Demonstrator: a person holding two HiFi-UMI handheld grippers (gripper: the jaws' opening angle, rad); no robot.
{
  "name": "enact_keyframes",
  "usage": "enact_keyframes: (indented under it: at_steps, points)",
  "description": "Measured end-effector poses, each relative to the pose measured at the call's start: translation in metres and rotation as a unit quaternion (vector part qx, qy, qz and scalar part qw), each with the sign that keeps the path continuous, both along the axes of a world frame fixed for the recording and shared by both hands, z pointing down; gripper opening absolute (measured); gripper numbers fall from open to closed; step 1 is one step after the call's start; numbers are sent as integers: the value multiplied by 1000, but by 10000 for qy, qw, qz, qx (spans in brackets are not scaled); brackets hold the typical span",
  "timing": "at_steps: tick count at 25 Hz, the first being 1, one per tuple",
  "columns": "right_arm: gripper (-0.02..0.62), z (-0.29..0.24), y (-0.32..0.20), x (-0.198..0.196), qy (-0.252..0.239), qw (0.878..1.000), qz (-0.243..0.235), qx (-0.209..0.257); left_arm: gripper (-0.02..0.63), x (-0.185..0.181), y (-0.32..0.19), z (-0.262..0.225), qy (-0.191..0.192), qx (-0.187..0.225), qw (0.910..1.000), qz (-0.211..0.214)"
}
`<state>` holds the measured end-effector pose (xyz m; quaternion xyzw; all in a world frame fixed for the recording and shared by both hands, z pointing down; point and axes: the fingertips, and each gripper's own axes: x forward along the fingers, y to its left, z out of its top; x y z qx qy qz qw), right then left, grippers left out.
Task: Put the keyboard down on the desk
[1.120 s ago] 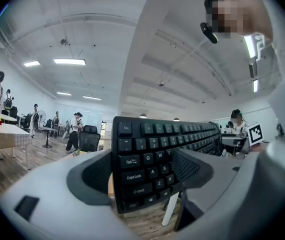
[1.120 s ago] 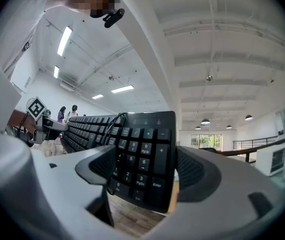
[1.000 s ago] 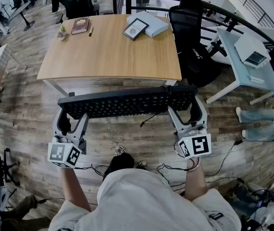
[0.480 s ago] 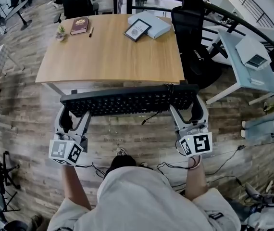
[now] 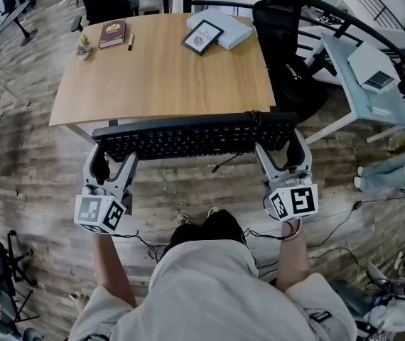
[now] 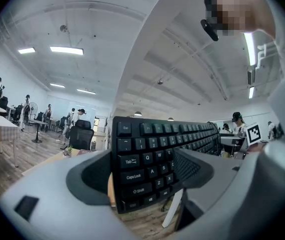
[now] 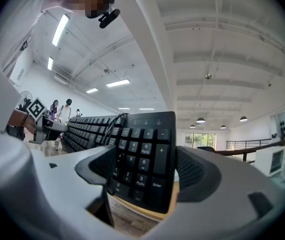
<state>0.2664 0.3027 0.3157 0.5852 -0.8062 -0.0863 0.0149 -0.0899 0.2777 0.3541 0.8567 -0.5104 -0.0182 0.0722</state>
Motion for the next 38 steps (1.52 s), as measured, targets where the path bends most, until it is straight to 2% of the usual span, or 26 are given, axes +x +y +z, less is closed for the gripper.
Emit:
enact_keyframes:
  at_steps: [7, 12, 14, 23, 30, 36, 38]
  points:
    - [373, 6, -8, 1, 4, 9999, -34, -120, 385, 0, -5, 7, -9, -102, 9999, -29]
    - [373, 6, -109, 5, -89, 9995, -143, -260, 385, 3, -97, 2, -94, -282, 9995, -128]
    - [373, 4, -133, 6, -128, 9995, -179, -243, 385, 4, -119, -3, -128, -265, 9995, -146]
    - [373, 8, -137, 9, -120, 9997, -198, -3, 385, 7, -125, 0, -116, -32, 9998, -164]
    - [371, 9, -139, 11, -148, 9996, -228, 73, 385, 9, -126, 1, -117, -2, 9998, -169]
    - [371, 11, -244, 33, -176, 9991, -354, -153, 387, 31, -223, 1, -146, -216, 9993, -274]
    - [371, 12, -259, 32, -174, 9989, -404, -153, 385, 29, -236, 1, -146, -218, 9992, -307]
